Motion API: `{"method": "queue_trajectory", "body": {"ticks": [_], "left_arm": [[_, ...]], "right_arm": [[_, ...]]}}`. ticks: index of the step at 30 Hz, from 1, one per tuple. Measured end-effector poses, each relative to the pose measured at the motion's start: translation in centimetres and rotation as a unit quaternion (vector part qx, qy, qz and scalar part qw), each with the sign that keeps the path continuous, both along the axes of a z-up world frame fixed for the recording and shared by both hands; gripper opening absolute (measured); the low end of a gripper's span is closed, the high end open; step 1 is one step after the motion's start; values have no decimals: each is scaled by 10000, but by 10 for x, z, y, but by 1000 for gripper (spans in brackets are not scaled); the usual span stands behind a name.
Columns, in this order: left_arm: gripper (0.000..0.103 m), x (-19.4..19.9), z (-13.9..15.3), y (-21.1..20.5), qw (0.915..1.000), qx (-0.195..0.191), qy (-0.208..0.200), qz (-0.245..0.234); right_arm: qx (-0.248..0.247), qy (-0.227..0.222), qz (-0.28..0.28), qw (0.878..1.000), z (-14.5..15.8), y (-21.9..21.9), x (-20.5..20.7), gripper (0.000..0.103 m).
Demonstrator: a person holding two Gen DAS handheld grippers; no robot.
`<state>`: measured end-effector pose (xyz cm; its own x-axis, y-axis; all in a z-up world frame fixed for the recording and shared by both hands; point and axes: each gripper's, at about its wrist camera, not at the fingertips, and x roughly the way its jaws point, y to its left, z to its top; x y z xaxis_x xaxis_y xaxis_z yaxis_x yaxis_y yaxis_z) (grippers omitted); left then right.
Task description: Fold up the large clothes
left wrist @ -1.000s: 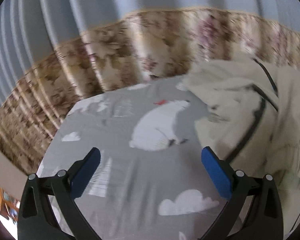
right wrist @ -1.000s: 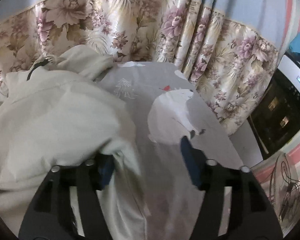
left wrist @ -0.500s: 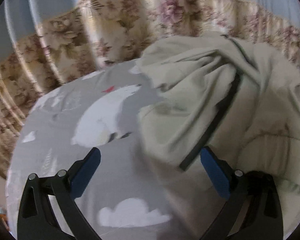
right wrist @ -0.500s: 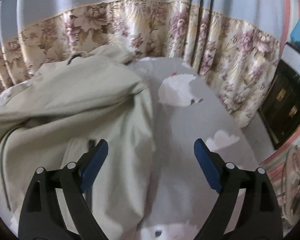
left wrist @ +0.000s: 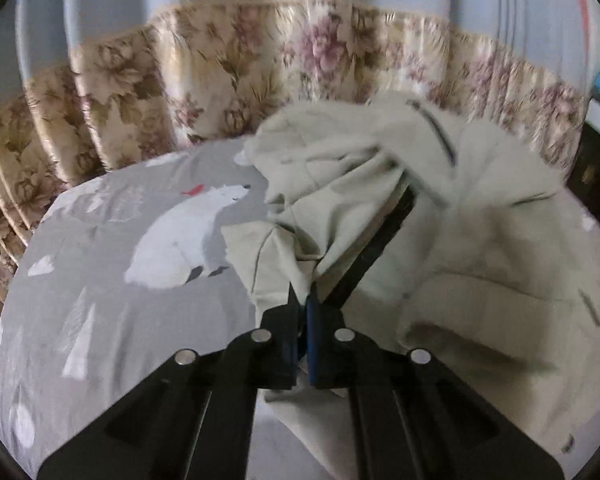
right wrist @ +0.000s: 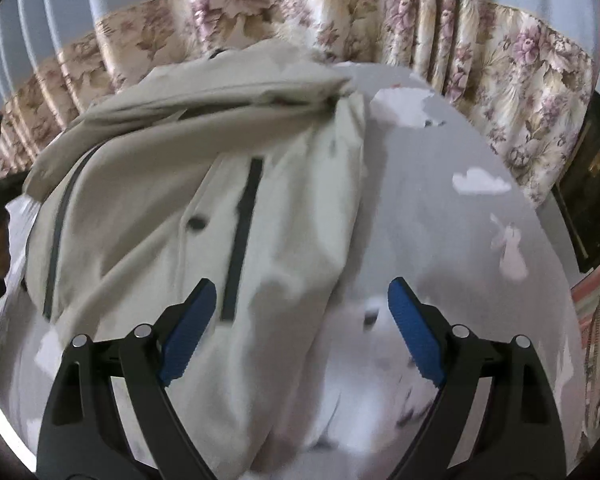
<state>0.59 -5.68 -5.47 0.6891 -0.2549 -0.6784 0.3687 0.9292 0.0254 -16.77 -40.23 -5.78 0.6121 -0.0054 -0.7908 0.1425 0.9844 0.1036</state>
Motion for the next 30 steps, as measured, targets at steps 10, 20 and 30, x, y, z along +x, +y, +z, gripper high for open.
{"method": "queue_trajectory", "body": {"ticks": [10, 20, 30], "left_arm": [[1, -179, 78, 37, 9972, -532, -347, -403], [86, -181, 38, 75, 9959, 191, -341, 815], [89, -196, 12, 58, 9991, 274, 8, -336]], "right_arm": [[165, 1, 166, 9997, -3, 15, -31, 87], [-151, 133, 230, 9995, -20, 31, -32, 39], [259, -1588, -19, 9870, 82, -11, -78, 2]]}}
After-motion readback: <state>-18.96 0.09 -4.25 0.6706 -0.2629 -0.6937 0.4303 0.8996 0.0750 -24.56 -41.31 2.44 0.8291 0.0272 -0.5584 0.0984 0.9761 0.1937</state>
